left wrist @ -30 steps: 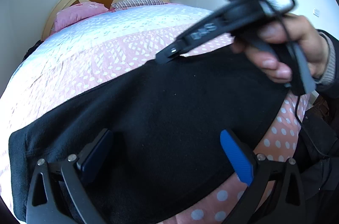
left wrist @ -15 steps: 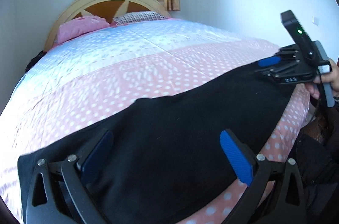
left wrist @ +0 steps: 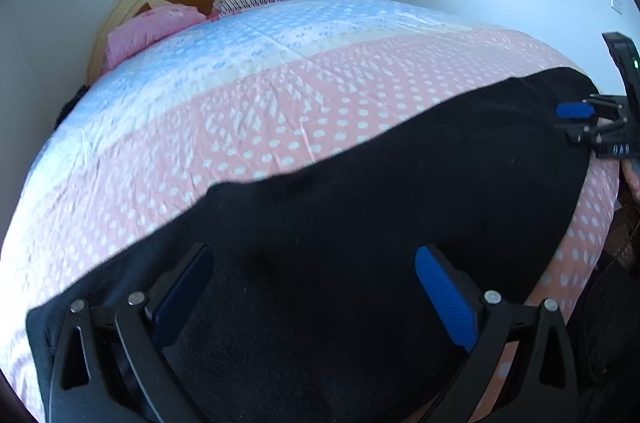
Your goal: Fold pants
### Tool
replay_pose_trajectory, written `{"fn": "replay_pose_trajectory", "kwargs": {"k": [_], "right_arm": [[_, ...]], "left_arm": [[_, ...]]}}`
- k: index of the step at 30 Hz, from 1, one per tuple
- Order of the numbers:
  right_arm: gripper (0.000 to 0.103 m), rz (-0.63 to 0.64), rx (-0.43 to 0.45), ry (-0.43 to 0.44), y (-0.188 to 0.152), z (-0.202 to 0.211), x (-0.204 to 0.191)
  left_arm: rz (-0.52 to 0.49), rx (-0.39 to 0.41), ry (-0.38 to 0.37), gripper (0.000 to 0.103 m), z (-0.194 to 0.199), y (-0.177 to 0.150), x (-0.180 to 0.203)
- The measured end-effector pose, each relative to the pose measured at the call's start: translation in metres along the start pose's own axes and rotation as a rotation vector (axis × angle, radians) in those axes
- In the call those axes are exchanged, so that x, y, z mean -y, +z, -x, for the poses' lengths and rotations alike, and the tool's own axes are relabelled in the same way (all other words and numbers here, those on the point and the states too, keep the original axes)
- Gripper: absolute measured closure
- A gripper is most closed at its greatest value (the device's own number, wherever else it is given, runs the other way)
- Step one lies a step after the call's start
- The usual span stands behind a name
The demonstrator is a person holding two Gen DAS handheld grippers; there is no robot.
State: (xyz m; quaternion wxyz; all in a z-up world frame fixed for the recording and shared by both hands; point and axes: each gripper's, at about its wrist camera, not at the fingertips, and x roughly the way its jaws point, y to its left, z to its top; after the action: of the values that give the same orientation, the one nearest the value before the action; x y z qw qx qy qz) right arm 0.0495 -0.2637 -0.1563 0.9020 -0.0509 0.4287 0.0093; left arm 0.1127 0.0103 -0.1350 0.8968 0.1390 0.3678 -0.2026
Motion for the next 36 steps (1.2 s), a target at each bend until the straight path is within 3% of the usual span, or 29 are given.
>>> {"fn": "replay_pose_trajectory", "kwargs": {"k": [5,7,11,15,20,28,33,36], "right_arm": [[0.035,0.004,-0.001,0.001,-0.002,0.012,0.005],[0.035,-0.03,0.04,-0.056,-0.005,0.029,0.023],[0.036,-0.174,0.039,-0.206,-0.015,0.044,0.088],[0.038,-0.244,-0.007,-0.433,-0.035,0.045,0.151],[0.041,-0.376,-0.031,-0.412,-0.053,0.048,0.196],[0.041,-0.365,-0.06,-0.404,-0.052,0.037,0.201],[0.041,-0.212,-0.093,-0.56,-0.041,0.022,0.177],[0.041,-0.164,-0.104,-0.608,-0.039,0.02,0.171]], "left_arm": [[-0.036,0.027,-0.03,0.0,0.003,0.014,0.026],[-0.062,0.038,-0.037,0.0,0.001,0.018,0.037],[-0.062,0.014,-0.036,0.0,-0.014,0.016,0.044],[-0.05,-0.006,-0.039,0.0,-0.019,0.013,0.041],[-0.054,-0.015,-0.043,0.0,-0.018,0.009,0.047],[-0.05,-0.017,-0.043,0.0,-0.019,0.008,0.047],[-0.052,-0.021,-0.037,0.0,-0.021,0.009,0.048],[-0.054,-0.025,-0.032,0.0,-0.022,0.01,0.049]]}}
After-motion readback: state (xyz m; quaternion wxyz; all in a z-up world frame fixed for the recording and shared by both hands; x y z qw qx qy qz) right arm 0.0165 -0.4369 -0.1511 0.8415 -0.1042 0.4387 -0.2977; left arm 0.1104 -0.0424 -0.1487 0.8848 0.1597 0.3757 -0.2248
